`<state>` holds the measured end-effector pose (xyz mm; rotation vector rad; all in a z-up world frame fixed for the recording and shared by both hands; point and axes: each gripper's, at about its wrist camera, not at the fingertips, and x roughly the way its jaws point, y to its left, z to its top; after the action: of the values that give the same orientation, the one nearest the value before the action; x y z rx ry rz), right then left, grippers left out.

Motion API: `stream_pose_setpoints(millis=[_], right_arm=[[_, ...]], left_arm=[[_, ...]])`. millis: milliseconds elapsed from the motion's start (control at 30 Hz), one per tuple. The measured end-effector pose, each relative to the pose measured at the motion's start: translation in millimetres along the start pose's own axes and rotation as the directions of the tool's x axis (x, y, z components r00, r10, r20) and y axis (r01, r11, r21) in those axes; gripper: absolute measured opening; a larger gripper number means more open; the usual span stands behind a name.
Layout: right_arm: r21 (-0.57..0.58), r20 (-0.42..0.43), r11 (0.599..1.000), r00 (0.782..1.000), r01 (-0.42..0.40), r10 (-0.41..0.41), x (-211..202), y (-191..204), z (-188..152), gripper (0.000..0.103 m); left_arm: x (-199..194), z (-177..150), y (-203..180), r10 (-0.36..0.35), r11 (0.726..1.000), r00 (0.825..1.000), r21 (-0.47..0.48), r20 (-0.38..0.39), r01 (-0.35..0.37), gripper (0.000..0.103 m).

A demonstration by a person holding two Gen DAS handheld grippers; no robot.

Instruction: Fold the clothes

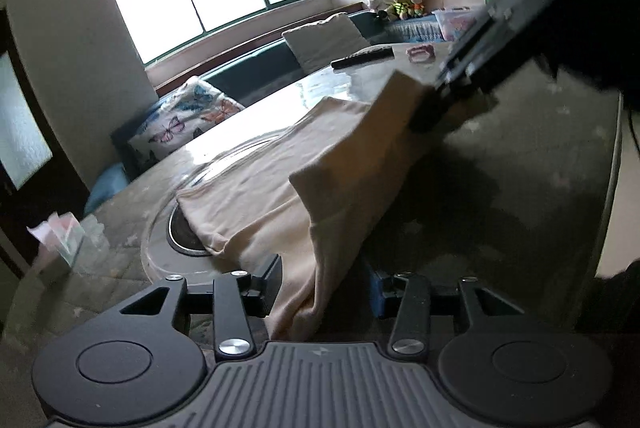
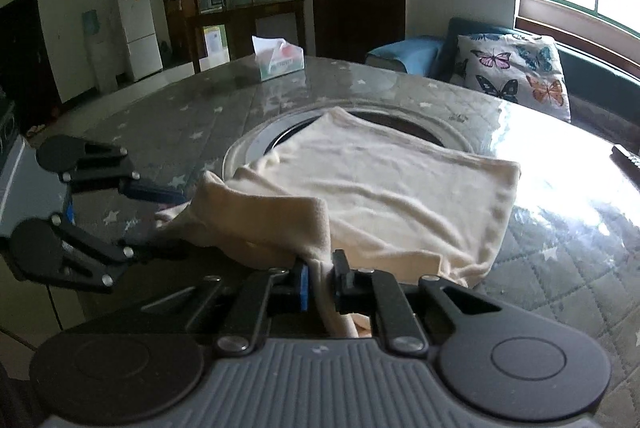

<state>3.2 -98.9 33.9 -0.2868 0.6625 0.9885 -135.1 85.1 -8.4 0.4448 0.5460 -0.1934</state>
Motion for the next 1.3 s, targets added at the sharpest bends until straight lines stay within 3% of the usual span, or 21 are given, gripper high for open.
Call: stream_pose_setpoints(millis=[133,233,533,700,833,1067,1300], right_arm=[[0.012,0.014,1.0,1.0,0.017,-0.017,0,0,-3,0.01],[0.021,0.034,1.0,0.999,0.023,-0.024,-4,3,-7,0.008],[-0.001,0.085,1.0,0.996,0.025,-0.025,-45,12,-16,0.008],[-0.034,0.089,0.999,0.996,-0.001,0.005,-86,32,-28,0.008],[-0.056,0.094,0.998,0.995,-0.022,0.027,-107,45,-29,0.008],[-0.055,0.1,0.998,0.995,-0.006,0.011,-93,30,1,0.008],[-0.056,0.041,0.998,0.999,-0.002,0.004,-34,-13,48,0.008]], left_arm=[[4,-3,5,0.004,1.0,1.0,0.012,-0.002,-0.004,0.016],[-3,-1,9,-0.012,1.0,1.0,0.005,0.013,0.012,0.007],[-53,15,3,-0.082,0.996,0.996,-0.031,0.043,0.084,0.006],[-95,24,-4,-0.091,0.995,0.994,-0.034,0.059,0.093,0.006],[-105,32,-4,-0.076,0.996,0.995,-0.045,0.063,0.079,0.006],[-77,45,24,-0.052,0.989,0.996,-0.135,0.078,0.062,0.006],[-7,62,68,-0.043,0.981,0.999,-0.19,0.03,0.048,0.006]])
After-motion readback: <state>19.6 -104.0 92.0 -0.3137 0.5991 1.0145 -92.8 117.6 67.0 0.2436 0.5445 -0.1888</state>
